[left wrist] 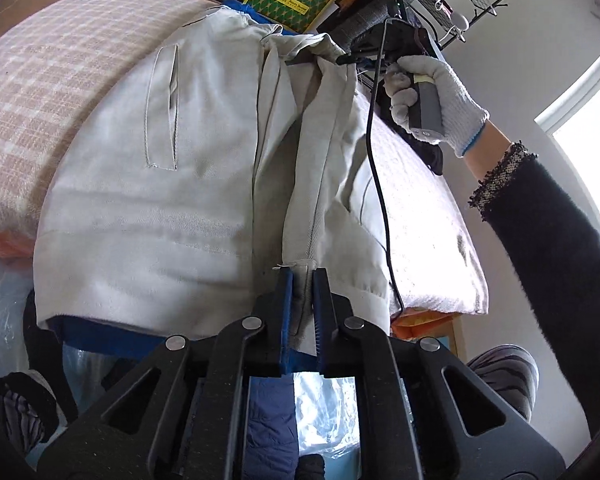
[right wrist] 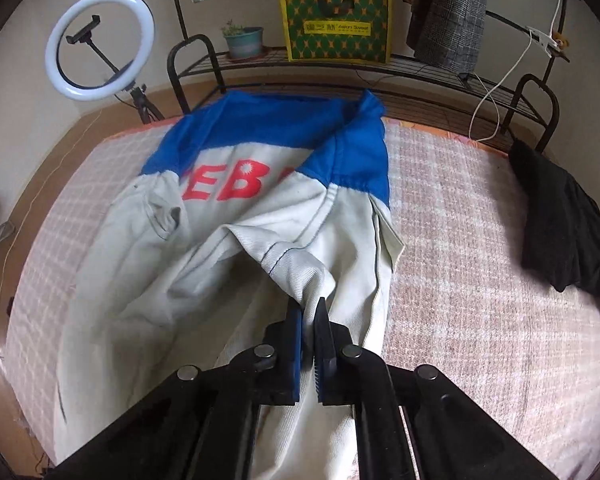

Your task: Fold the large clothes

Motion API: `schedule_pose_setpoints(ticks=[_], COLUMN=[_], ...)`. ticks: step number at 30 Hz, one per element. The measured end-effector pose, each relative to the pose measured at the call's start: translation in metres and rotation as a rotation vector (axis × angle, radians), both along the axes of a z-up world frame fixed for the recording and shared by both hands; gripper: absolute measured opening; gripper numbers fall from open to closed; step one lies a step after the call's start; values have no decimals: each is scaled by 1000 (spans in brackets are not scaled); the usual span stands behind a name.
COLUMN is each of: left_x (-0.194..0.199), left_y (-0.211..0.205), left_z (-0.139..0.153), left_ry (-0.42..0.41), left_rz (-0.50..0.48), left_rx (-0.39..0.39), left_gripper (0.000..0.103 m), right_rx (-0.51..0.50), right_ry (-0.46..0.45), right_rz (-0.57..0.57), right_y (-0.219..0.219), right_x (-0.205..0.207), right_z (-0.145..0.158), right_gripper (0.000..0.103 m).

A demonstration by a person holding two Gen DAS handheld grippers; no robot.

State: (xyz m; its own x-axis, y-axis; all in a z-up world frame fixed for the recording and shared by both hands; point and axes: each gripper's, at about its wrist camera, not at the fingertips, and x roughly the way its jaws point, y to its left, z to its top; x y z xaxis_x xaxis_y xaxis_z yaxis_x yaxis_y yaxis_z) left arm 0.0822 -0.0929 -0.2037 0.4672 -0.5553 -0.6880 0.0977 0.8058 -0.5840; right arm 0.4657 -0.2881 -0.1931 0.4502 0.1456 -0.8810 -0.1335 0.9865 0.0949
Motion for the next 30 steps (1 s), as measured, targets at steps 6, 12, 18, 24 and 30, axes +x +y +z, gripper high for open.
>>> schedule_pose_setpoints(ticks=[6,12,18,24,30], left_x=[-5,-1,-2,-13,-27], left_y=[-3,-4,-7,-3,17], left_z=[-7,-23,-19,2,19], left_ry=[13,46,39,-27,-66], left_rz=[-4,18,4,18,43], left_rx=[8,33,62,95,76], left_gripper=[6,6,7,7,7], right_rx=[-128,-248,-14,266,322], right_ry=[-30,38,21,-74,-39], right_rz=[154,188,156,37,7], right_y=[69,112,75,-7,-60], right_x=[11,24,12,-70,-183], right_z=[4,-65,-47,12,21], right_gripper=[2,2,23,30,51])
